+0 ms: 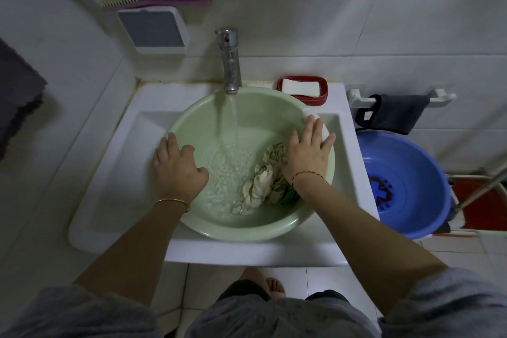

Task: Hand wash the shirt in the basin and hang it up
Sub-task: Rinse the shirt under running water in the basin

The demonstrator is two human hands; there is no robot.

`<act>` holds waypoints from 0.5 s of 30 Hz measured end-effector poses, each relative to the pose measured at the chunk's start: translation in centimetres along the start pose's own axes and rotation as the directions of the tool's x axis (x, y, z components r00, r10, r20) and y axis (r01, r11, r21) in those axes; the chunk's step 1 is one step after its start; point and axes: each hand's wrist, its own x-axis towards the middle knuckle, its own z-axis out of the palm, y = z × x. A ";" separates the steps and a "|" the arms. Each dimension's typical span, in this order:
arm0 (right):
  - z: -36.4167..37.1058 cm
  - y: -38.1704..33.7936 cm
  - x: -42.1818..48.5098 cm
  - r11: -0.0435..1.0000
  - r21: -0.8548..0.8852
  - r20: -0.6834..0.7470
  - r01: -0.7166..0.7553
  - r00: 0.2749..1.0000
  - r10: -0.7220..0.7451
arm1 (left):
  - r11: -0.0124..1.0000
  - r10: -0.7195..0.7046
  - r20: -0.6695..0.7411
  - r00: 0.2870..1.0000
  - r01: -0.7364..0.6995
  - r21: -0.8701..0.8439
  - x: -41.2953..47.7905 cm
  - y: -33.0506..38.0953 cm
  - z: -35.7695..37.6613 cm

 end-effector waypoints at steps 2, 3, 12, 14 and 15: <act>0.0 0.0 0.0 1.000 0.005 -0.001 0.002 1.000 -0.002 | 1.000 0.002 -0.006 1.000 -0.002 0.009 0.0 0.0 0.0; 0.0 0.0 0.0 1.000 0.003 0.000 0.003 1.000 -0.003 | 1.000 0.004 -0.004 1.000 -0.004 0.012 0.0 0.0 0.0; 0.0 0.0 0.0 1.000 0.009 0.004 0.005 1.000 -0.005 | 1.000 -0.006 0.049 0.999 0.004 0.031 0.0 0.1 -0.2; 0.0 0.0 0.0 1.000 0.013 0.001 0.004 1.000 -0.004 | 1.000 -0.007 0.044 0.999 0.006 0.026 0.0 0.1 -0.1; 0.0 0.0 0.0 1.000 0.014 0.001 0.004 1.000 -0.004 | 1.000 -0.009 0.042 0.999 0.008 0.022 0.0 0.1 -0.1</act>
